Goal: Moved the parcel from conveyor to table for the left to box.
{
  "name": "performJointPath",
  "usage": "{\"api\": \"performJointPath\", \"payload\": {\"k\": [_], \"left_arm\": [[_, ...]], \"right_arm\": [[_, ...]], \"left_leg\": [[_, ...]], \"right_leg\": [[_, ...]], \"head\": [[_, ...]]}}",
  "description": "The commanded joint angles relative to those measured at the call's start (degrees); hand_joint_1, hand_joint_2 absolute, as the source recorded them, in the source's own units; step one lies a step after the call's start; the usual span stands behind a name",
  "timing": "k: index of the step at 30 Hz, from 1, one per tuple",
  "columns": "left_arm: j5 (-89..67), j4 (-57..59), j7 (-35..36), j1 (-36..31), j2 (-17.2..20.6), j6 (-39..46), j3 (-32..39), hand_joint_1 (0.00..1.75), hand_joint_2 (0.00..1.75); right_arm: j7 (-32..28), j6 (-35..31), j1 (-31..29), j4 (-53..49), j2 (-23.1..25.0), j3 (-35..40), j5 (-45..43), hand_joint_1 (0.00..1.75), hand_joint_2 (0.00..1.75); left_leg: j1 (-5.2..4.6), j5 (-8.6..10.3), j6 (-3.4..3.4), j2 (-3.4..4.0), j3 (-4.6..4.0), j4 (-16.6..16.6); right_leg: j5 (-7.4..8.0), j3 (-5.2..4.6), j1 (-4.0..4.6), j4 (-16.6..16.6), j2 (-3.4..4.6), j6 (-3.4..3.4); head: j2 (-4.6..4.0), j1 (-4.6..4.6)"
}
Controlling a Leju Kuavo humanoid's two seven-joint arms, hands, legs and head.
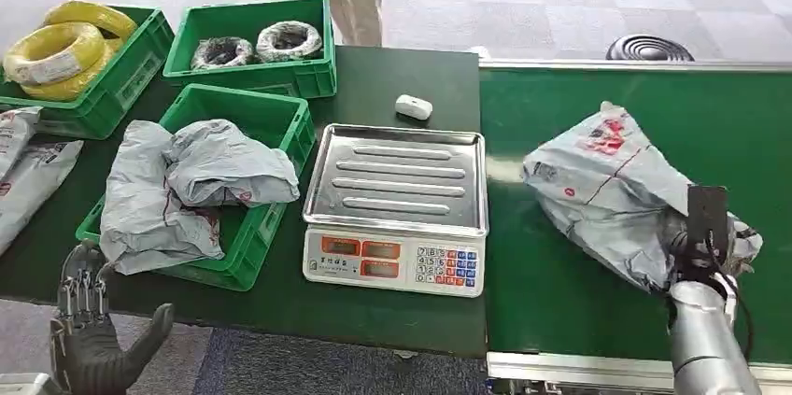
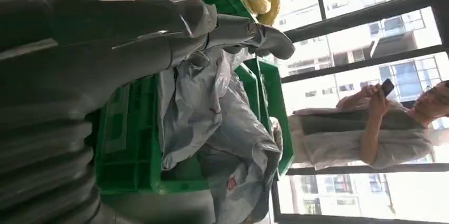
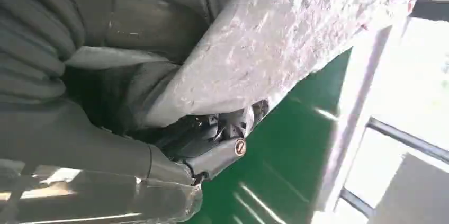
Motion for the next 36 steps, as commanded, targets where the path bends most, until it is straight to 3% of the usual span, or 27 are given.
{"api": "performJointPath", "payload": {"k": [1,5,7,8,10,13,18,19,27,36], "left_arm": [[-0.93,2.90,-0.95,-0.80,-0.44,-1.47,2.24,0.00,1.75],[-0.96,5.07,-1.42,-2.60,1.19,-1.62,0.73,0.00,1.75],[-0.77,6.39,-1.66,-4.14,2.35,-1.73,-0.52,0.00,1.75],[-0.78,6.77,-1.64,-4.71,2.54,-1.61,-0.79,0.00,1.75],[-0.71,8.28,-1.87,-6.57,4.05,-1.57,-2.61,0.00,1.75],[-0.91,9.00,-1.85,-8.01,4.32,-1.35,-3.43,0.00,1.75],[-1.70,7.61,-0.84,-7.95,3.52,-1.37,-3.06,0.00,1.75],[-1.95,7.34,-0.42,-7.92,3.13,-1.75,-2.55,0.00,1.75],[-4.49,1.84,-0.77,-6.59,2.30,-2.29,-0.60,0.00,1.75],[-12.16,-1.75,3.53,-13.10,8.08,-0.70,-9.82,0.00,1.75]], "right_arm": [[-4.06,2.03,1.53,-29.64,8.08,11.33,3.13,1.75,1.75],[-0.72,-0.70,-3.44,-28.49,12.03,19.77,11.56,1.75,1.75],[-0.60,6.01,-5.72,-26.96,12.69,26.14,13.08,1.75,1.75],[-0.17,5.93,-6.26,-26.40,13.70,27.01,13.55,1.75,1.75],[2.57,15.61,-9.41,-21.93,14.86,33.51,17.82,1.75,1.75],[4.37,20.83,-11.97,-16.39,17.59,36.78,20.57,1.75,1.75],[5.55,23.54,-13.88,-8.35,20.48,37.80,22.65,1.75,1.75],[6.19,25.32,-14.23,-6.04,20.44,38.30,22.99,0.05,1.75],[4.36,23.65,-10.57,-3.46,19.17,34.06,22.34,0.00,1.75],[-3.07,25.72,-0.66,-21.66,14.64,28.65,17.32,0.00,1.75]], "left_leg": [[-0.04,-0.01,-0.01,0.28,-0.04,-0.03],[-0.06,0.03,-0.03,0.69,-0.07,-0.07],[-0.04,0.04,-0.03,0.46,-0.03,-0.05],[-0.04,0.11,-0.06,0.64,-0.04,-0.10],[-0.03,0.17,-0.07,0.34,-0.04,-0.06],[-0.02,0.18,-0.09,0.43,0.03,-0.09],[0.04,0.20,-0.10,0.33,0.03,-0.09],[0.03,0.19,-0.09,0.20,0.02,-0.07],[0.05,0.19,-0.09,0.01,-0.09,-0.03],[0.08,0.27,-0.09,-0.40,-0.25,0.02]], "right_leg": [[0.06,-0.17,-0.03,0.04,0.29,-0.04],[0.17,-0.37,-0.04,0.09,0.67,-0.09],[0.09,-0.25,-0.02,0.09,0.42,-0.06],[0.18,-0.36,-0.02,0.08,0.58,-0.10],[0.09,-0.22,-0.01,0.08,0.32,-0.06],[0.13,-0.17,0.00,0.08,0.41,-0.10],[0.13,-0.15,0.05,0.03,0.30,-0.12],[0.09,-0.11,0.04,0.05,0.20,-0.10],[0.07,-0.10,0.07,0.03,0.00,-0.10],[0.04,-0.19,0.10,0.03,-0.40,-0.10]], "head": [[0.00,0.00],[0.00,0.00],[0.00,0.00],[0.00,-0.02],[0.00,0.02],[0.00,0.00],[0.00,0.00],[0.00,0.02],[0.00,0.02],[0.00,0.02]]}}
